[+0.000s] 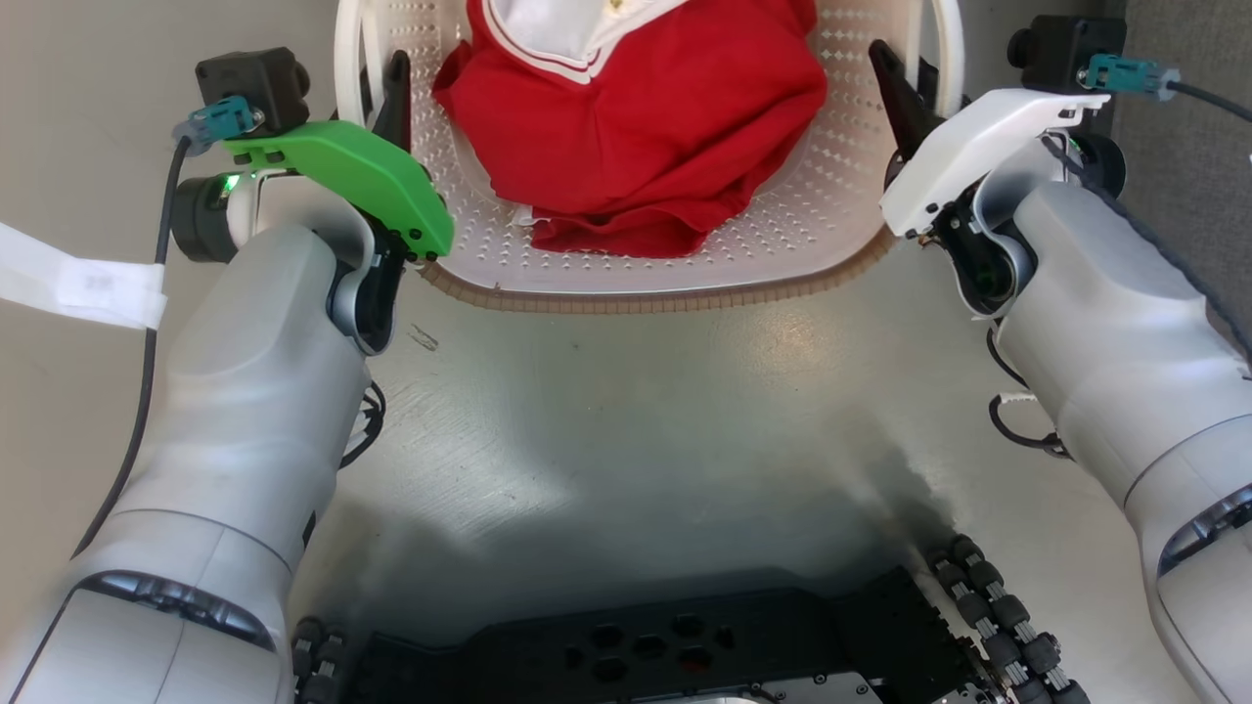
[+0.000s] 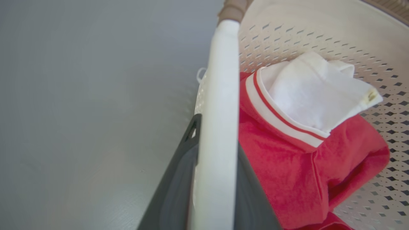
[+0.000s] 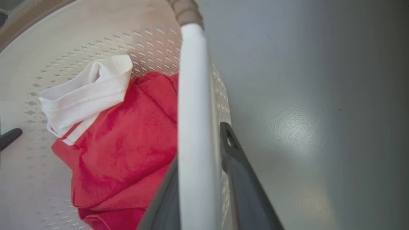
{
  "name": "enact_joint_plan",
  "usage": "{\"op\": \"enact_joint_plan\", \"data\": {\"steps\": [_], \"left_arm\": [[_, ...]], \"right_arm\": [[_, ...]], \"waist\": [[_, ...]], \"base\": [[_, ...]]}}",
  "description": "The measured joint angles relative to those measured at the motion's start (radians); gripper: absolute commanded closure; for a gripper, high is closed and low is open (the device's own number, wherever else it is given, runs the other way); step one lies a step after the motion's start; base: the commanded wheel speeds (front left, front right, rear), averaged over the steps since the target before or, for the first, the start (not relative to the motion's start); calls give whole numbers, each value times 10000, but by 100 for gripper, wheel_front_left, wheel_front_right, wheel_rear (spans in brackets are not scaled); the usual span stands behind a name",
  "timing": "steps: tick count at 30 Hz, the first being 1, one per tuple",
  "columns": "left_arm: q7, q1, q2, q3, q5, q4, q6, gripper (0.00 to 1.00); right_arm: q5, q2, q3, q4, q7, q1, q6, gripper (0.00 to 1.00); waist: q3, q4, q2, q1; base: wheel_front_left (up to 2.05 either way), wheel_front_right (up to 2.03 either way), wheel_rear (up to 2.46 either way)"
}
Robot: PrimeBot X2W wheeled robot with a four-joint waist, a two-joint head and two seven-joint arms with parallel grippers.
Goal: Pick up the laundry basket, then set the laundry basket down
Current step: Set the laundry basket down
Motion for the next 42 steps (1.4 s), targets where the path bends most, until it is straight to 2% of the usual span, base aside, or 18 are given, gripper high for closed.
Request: {"op": "enact_joint_plan", "data": {"steps": [1, 2, 3, 22, 42], "left_arm": [[0, 9, 15, 17, -2, 10, 0, 97], [-2, 31, 52, 46, -8, 31, 0, 14], [-2, 58, 104, 65, -10, 50, 0, 0], [-31, 195, 217, 94, 130, 282, -178, 0], [-31, 1347, 259, 353, 669, 644, -194, 0]], "right_arm": [[0, -6, -23, 27, -10, -22, 10, 0], [0, -19, -40, 58, -12, -48, 19, 0], [0, -19, -67, 82, -12, -65, 19, 0], [-86, 48, -347, 303, -13, -67, 19, 0], [-199, 228, -447, 299, -13, 1074, 19, 0]], "waist": [[1, -6, 0, 0], [2, -13, 0, 0], [1, -22, 0, 0], [-342, -121, 0, -1], [-2105, -222, 0, -1]], "base": [[0, 0, 0], [0, 0, 0], [0, 0, 0], [0, 0, 0], [0, 0, 0]]}}
